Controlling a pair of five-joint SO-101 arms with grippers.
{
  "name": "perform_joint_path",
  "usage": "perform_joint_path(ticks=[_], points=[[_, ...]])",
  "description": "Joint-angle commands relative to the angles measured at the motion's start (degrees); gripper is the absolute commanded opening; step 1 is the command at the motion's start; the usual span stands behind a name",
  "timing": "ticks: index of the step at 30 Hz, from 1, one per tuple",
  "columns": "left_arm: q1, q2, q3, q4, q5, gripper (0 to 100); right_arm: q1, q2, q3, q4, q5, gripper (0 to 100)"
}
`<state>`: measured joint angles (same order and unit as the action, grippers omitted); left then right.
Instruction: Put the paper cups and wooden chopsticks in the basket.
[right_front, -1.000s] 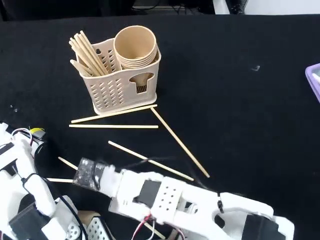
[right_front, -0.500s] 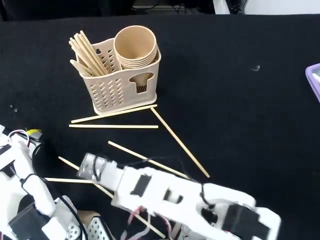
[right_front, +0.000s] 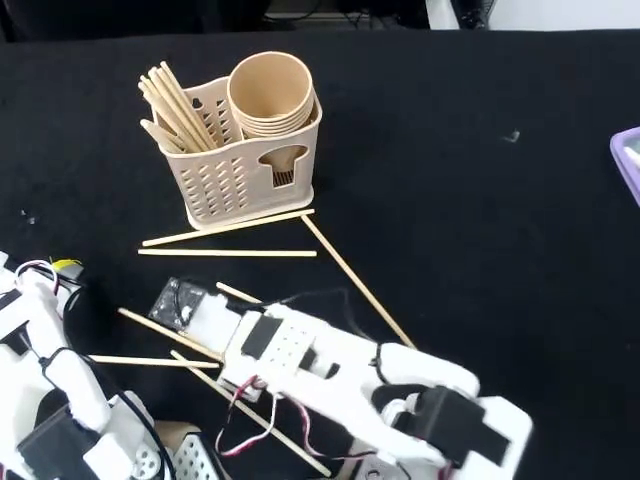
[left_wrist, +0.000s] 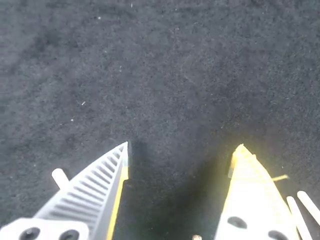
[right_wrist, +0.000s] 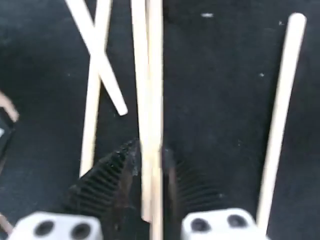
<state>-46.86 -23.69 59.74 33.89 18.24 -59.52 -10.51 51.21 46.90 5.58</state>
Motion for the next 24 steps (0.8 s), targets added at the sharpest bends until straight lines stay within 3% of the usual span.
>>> perform_joint_path(ticks=[1,5,11,20,24], points=[[-0.48,-1.93,-0.57,-0.7,0.0,32,4.04,-8.48,-1.19,2.99,1.32,1.0],[-0.4,-1.93,-0.57,-0.7,0.0,32,8.35,-18.15,-1.01,6.33,5.1,1.0],[-0.4,-1.93,-0.57,-0.7,0.0,32,10.02,-29.14,0.57,7.56,5.1,1.1],[-0.31,-1.93,-0.57,-0.7,0.0,32,-3.25,-16.84,9.54,-8.0,4.84,1.8],[-0.48,-1.93,-0.57,-0.7,0.0,32,-3.69,-8.4,4.35,-7.91,-0.88,15.5]])
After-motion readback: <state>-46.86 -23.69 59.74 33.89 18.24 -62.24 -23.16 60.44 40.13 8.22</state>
